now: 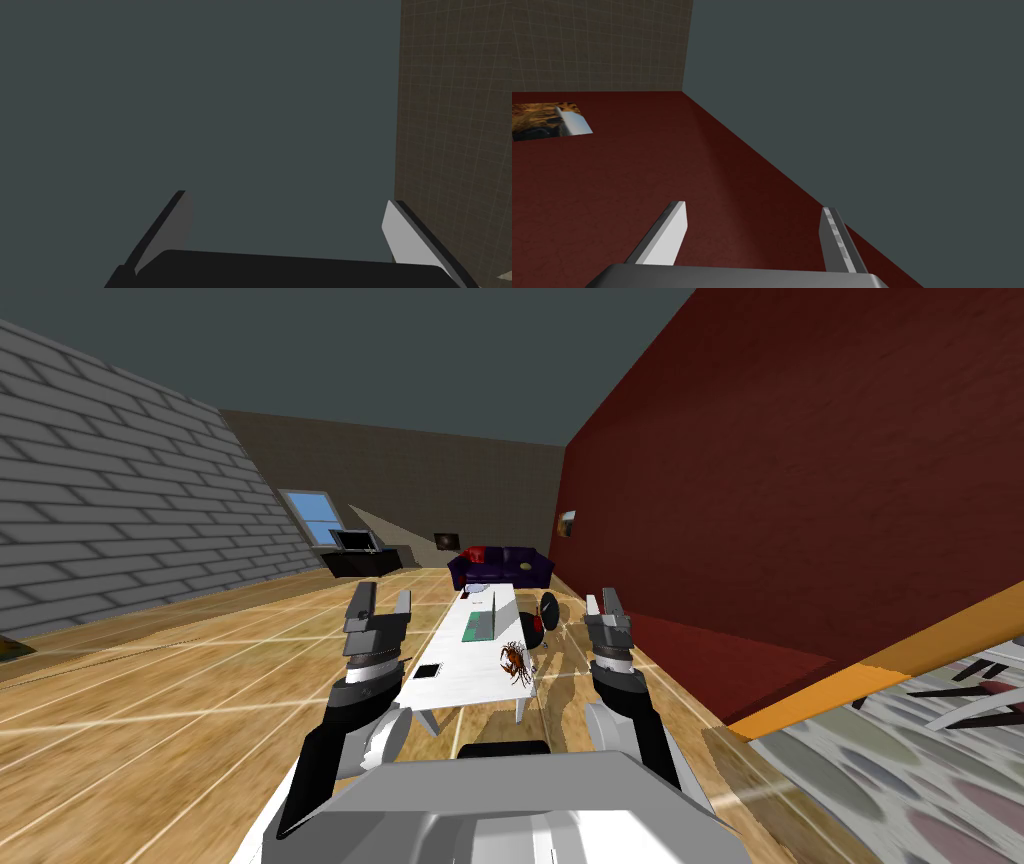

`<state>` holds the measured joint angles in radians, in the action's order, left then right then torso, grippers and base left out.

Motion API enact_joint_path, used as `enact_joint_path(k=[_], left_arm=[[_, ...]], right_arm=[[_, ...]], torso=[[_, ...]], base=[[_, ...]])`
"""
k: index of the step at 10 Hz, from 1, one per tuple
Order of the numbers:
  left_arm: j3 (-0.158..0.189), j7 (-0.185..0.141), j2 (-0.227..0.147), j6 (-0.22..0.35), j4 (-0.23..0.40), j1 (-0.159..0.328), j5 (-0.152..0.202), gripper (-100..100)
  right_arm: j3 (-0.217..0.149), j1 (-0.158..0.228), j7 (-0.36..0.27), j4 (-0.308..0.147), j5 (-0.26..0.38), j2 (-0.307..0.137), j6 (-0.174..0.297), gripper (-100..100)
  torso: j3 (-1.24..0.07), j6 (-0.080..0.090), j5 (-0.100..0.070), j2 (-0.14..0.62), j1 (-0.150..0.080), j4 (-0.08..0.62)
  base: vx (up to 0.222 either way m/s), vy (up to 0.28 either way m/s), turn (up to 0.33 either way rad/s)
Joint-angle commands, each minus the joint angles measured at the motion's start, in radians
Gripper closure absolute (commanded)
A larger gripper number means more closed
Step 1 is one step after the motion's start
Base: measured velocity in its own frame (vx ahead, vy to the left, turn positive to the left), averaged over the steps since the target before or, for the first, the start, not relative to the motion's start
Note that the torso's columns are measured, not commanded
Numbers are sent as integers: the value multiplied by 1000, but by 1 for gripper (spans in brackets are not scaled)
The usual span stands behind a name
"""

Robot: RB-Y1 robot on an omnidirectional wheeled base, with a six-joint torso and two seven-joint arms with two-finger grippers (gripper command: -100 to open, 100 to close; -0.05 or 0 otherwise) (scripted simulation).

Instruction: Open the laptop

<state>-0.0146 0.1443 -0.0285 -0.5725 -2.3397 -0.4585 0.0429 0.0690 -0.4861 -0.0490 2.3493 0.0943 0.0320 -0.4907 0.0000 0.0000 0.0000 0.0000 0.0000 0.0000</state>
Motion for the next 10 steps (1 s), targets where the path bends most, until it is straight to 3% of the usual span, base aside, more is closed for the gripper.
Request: enact_joint_path(k=[1, 9, 10], left_arm=[[0, 0, 0, 0, 0, 0, 0, 0], [0, 0, 0, 0, 0, 0, 0, 0], [11, 1, -44, 1, 26, 7, 1, -100]], right_arm=[[0, 0, 0, 0, 0, 0, 0, 0], [0, 0, 0, 0, 0, 0, 0, 0], [0, 0, 0, 0, 0, 0, 0, 0]], torso=[[-82, 0, 0, 40, 0, 41], [-1234, 0, 0, 618, 0, 617], [-1382, 0, 0, 691, 0, 691]], base=[[0, 0, 0], [0, 0, 0], [1, -58, -51]])
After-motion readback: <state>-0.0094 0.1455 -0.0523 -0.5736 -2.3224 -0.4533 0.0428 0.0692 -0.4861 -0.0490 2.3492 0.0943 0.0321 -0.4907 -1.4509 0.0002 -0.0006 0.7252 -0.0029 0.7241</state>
